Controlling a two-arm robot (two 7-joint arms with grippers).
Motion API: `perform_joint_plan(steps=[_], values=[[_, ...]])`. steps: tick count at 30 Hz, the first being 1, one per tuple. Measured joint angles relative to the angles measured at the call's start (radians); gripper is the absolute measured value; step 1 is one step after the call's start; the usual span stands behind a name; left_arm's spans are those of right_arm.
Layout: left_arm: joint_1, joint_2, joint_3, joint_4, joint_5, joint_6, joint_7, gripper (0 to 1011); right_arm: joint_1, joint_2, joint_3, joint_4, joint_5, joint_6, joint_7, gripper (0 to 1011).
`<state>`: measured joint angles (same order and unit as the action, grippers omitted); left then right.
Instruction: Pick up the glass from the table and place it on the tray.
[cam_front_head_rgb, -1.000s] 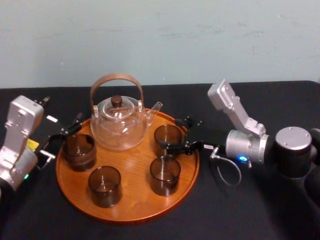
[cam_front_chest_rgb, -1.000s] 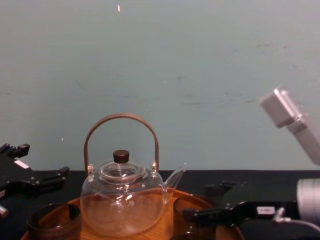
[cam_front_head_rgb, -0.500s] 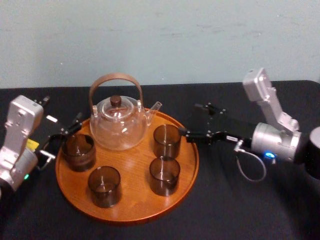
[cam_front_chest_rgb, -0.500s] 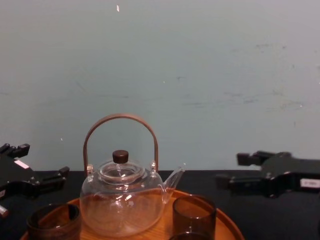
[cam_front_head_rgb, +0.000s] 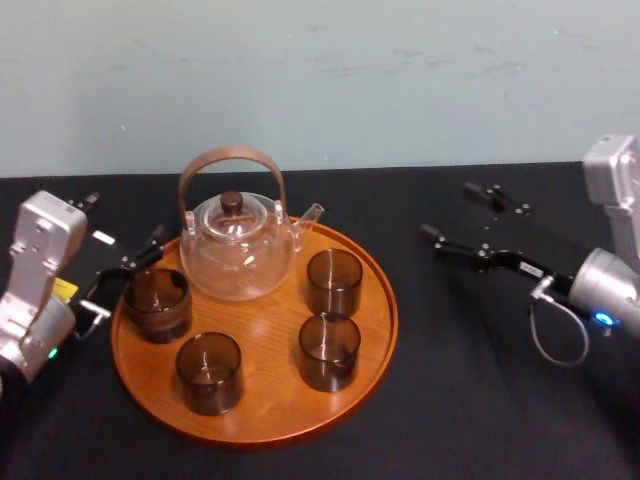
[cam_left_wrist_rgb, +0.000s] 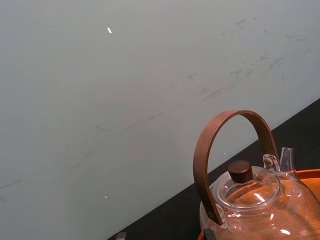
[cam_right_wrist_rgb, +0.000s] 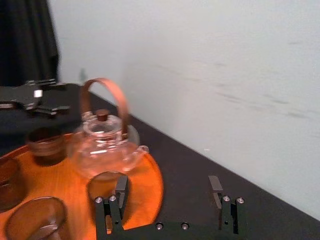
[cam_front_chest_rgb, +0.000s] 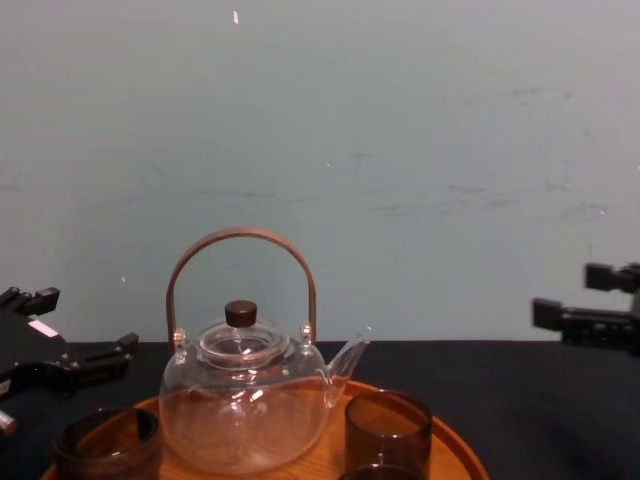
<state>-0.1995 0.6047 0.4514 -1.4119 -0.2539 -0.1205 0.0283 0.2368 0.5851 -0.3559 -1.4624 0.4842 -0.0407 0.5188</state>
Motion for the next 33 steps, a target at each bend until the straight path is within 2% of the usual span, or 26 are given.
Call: perform_joint_plan(steps=[6,16,27,33], values=[[0.000,0.000,0.000,0.000,0.000,0.000,0.000,1001,-0.069,-0.010,0.051,-0.024,-0.035,-0.054,-0.085,1002],[0.000,0.000,0.000,0.000,0.000,0.000,0.000,1001,-0.139,-0.048,0.088,-0.022,-0.094,-0.104,-0.168,1002],[0.000,0.000,0.000,0.000,0.000,0.000,0.000,1001,-0.155,-0.092,0.111,0.008,-0.131,-0.116,-0.200,1002],[0.000,0.000,0.000,0.000,0.000,0.000,0.000,1001,-0.156,-0.092,0.111,0.009,-0.132,-0.116,-0.201,1002]])
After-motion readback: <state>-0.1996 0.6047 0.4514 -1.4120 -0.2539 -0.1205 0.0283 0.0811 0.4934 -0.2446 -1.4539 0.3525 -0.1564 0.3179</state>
